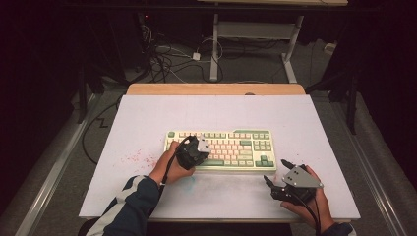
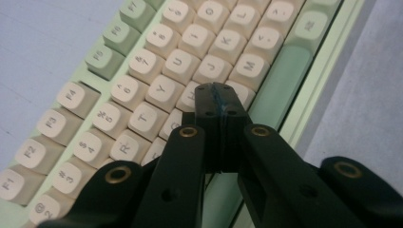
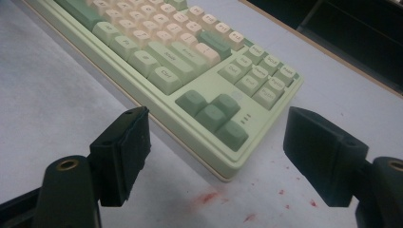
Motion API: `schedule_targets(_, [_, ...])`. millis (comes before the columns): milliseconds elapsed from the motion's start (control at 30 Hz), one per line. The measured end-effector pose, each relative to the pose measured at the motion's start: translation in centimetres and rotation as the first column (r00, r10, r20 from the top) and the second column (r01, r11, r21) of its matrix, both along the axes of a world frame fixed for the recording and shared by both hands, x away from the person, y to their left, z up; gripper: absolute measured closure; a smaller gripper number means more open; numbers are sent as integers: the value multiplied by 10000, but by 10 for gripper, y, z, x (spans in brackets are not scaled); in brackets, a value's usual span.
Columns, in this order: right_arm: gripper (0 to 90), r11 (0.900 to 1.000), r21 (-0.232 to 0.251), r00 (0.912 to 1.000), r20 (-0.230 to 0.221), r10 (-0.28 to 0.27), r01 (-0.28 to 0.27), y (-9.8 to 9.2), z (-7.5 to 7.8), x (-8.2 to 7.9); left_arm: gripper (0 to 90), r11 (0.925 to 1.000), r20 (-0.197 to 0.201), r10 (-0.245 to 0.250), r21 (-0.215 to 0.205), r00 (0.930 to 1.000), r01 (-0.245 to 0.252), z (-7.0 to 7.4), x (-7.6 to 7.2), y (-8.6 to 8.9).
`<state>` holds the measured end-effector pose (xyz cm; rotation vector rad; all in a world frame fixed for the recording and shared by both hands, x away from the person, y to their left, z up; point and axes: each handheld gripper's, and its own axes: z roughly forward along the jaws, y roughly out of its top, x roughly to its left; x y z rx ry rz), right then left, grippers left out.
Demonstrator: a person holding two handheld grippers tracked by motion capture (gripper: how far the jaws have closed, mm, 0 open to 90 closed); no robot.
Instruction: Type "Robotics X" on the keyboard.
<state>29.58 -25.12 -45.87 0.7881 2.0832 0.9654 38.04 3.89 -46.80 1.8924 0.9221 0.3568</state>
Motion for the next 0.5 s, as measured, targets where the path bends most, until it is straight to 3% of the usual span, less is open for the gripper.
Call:
schedule_targets(133, [253,10000,15,10000,-3,-8,8,0,0,0,864,9999,220,-6,-143,9998,9,4,-2,1])
schedule_targets(267, [253,9999,101,10000,36,-5,4,-1,1,-1,806,9991,813,77,-413,9967,-43,13,-4,8])
schedule_targets(500, [254,9998,177,10000,38,-74,73,-2,2,0,525,9959,1531,379,-874,9875,-247,24,-6,19])
